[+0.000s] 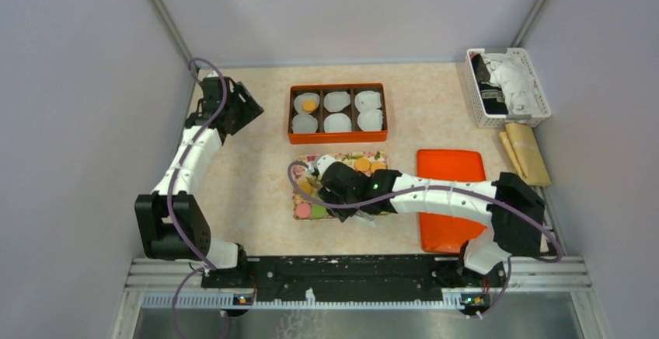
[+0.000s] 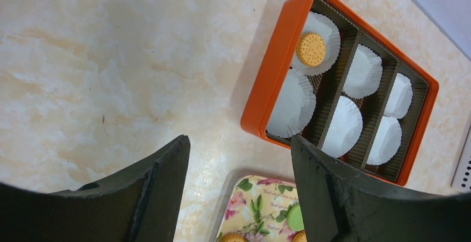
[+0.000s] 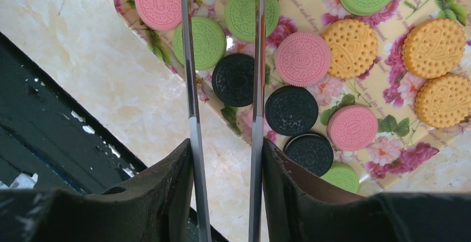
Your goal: Pack the cookies
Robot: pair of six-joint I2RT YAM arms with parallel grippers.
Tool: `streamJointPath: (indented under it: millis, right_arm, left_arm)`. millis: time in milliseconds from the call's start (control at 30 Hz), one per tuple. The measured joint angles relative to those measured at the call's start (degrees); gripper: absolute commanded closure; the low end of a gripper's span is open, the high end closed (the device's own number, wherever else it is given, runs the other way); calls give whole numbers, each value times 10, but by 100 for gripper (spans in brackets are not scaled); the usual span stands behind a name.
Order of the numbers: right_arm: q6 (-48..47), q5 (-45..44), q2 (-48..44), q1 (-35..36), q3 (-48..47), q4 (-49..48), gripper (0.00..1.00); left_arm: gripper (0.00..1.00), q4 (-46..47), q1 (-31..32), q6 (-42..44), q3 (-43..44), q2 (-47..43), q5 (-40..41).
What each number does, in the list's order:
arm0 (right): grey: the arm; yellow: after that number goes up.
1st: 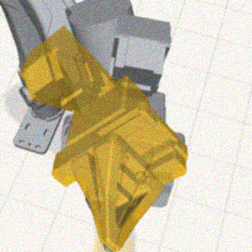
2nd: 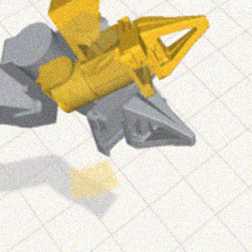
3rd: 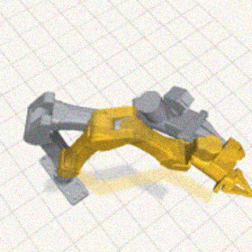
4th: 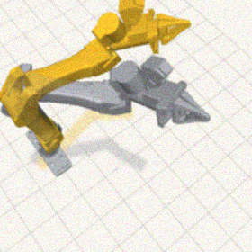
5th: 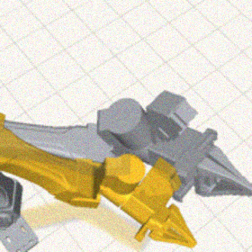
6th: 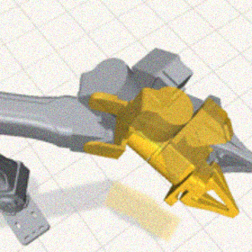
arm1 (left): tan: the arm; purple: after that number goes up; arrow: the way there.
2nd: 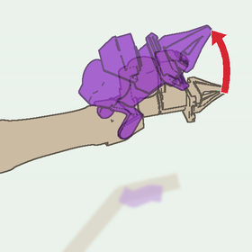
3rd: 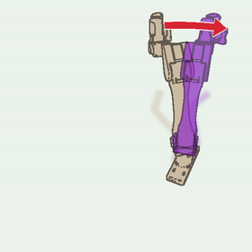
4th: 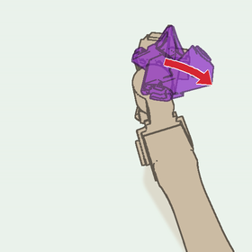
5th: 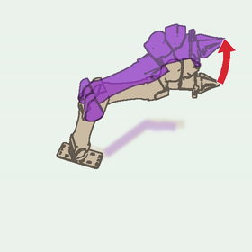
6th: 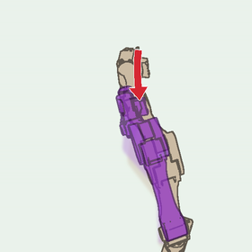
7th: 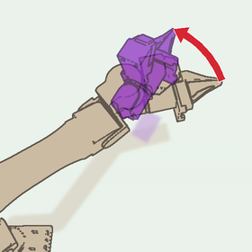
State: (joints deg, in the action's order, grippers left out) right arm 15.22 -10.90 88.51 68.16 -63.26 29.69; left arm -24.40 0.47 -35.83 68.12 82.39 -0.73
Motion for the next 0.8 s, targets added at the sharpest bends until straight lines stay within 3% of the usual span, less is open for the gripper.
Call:
streamJointPath:
  millis: [100, 267, 433, 800]
  right_arm:
    - [0, -8, 18, 0, -15, 6, 63]
    - [1, -20, 43, 0, -36, 17, 84]
    - [4, -43, 45, 0, -59, 30, 93]
    - [-15, -123, 44, 0, -138, 59, 95]
  left_arm:
    - [27, 0, -7, 0, -2, 0, -6]
    - [27, 2, -14, 0, -5, -1, -11]
    - [28, 4, -15, 0, -7, -6, -18]
    - [28, 4, -15, 0, -7, -23, -25]
